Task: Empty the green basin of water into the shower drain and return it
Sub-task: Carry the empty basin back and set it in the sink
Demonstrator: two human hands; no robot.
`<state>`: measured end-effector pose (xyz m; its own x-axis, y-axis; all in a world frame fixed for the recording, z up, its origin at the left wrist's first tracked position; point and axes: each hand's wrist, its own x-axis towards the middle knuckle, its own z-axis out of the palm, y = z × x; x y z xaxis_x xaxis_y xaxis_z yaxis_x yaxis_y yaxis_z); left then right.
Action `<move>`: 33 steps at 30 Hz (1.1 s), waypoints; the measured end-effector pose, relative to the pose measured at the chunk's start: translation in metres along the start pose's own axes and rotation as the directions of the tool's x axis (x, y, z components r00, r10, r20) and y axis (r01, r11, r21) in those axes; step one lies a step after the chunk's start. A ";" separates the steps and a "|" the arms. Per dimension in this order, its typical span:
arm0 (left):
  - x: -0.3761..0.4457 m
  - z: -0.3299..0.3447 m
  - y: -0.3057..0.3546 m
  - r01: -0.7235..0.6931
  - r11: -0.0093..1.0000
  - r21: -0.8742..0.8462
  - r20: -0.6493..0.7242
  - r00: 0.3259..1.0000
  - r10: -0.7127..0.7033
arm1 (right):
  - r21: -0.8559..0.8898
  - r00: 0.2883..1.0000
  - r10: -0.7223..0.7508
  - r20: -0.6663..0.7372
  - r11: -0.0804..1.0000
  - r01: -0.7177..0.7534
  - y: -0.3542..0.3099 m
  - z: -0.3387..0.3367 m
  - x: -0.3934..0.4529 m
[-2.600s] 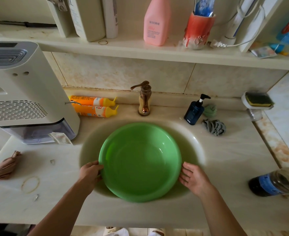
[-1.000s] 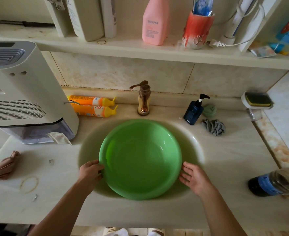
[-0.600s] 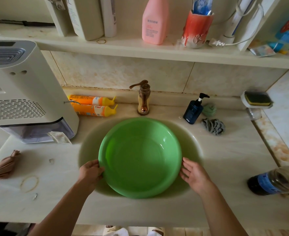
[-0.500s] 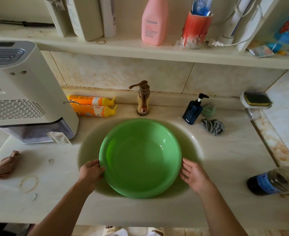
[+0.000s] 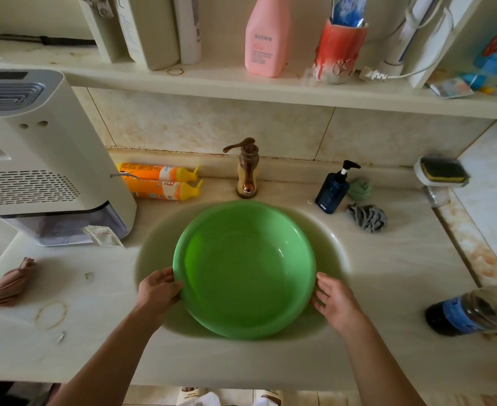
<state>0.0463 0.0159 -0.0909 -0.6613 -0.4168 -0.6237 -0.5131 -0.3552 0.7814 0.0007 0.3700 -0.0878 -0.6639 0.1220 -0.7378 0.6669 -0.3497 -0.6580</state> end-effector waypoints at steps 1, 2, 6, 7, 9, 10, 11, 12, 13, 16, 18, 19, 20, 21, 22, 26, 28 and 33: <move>0.001 0.000 0.001 0.005 1.000 0.005 -0.009 1.000 -0.005 | -0.005 1.000 0.000 0.003 1.000 0.000 0.000 0.000 0.000; 0.002 0.001 0.001 0.017 1.000 0.008 -0.015 1.000 -0.017 | -0.007 1.000 0.004 0.005 1.000 -0.004 0.000 0.000 0.000; 0.004 0.000 -0.003 0.052 0.999 0.009 -0.022 0.998 -0.052 | -0.002 1.000 0.025 0.003 1.000 -0.025 0.002 0.002 0.000; 0.004 0.000 -0.004 0.055 0.998 0.006 -0.022 0.998 -0.055 | -0.002 1.000 0.029 0.005 1.000 -0.029 0.002 0.002 -0.001; 0.004 0.000 -0.004 0.064 0.998 0.002 -0.030 0.998 -0.064 | -0.002 0.999 0.032 0.006 0.999 -0.032 0.003 0.001 -0.001; 0.005 0.000 -0.004 0.071 0.998 -0.002 -0.035 0.997 -0.071 | 0.000 0.999 0.032 0.002 1.000 -0.032 0.002 0.001 0.000; 0.005 0.001 -0.003 0.076 0.997 -0.009 -0.038 0.996 -0.077 | 0.004 0.999 0.032 -0.003 0.999 -0.032 0.002 0.001 0.000; 0.005 0.001 -0.003 0.081 0.997 -0.015 -0.039 0.996 -0.082 | 0.008 0.999 0.033 -0.009 0.999 -0.033 0.002 0.001 0.001; 0.006 0.001 -0.003 0.084 0.996 -0.020 -0.041 0.996 -0.085 | 0.011 0.999 0.036 -0.011 0.999 -0.035 0.001 0.001 0.001; 0.006 0.000 -0.003 0.081 0.997 -0.017 -0.049 0.995 -0.081 | 0.012 0.999 0.048 -0.012 0.999 -0.047 0.002 0.002 0.001; 0.007 -0.001 -0.004 0.080 0.997 -0.022 -0.046 0.996 -0.081 | 0.016 0.998 0.053 -0.017 0.998 -0.052 0.002 0.002 0.001; 0.008 -0.001 -0.004 0.079 0.997 -0.024 -0.044 0.996 -0.080 | 0.016 0.998 0.056 -0.020 0.998 -0.055 0.002 0.002 0.002; 0.009 -0.001 -0.004 0.079 0.997 -0.022 -0.042 0.996 -0.080 | 0.014 0.998 0.060 -0.023 0.998 -0.060 0.002 0.001 0.002; 0.010 -0.002 -0.005 0.079 0.997 -0.022 -0.038 0.996 -0.080 | 0.015 0.998 0.063 -0.025 0.998 -0.063 0.002 0.001 0.002; 0.011 -0.003 -0.005 0.080 0.997 -0.018 -0.032 0.996 -0.081 | 0.016 0.997 0.070 -0.026 0.997 -0.069 0.002 0.001 0.001; 0.015 -0.004 -0.007 0.082 0.997 -0.015 -0.015 0.997 -0.082 | 0.035 0.996 0.088 -0.014 0.996 -0.088 0.001 0.000 0.003; 0.017 -0.004 -0.008 0.083 0.996 -0.015 -0.015 0.996 -0.084 | 0.044 0.996 0.094 -0.009 0.995 -0.093 0.001 0.000 0.003; 0.018 -0.004 -0.008 0.070 0.998 -0.005 -0.030 0.997 -0.070 | 0.056 0.995 0.096 -0.003 0.994 -0.096 0.001 0.000 0.001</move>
<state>0.0412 0.0076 -0.1082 -0.6071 -0.4158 -0.6772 -0.5551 -0.3879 0.7358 0.0003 0.3704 -0.0894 -0.5960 0.0903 -0.7979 0.7072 -0.4115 -0.5749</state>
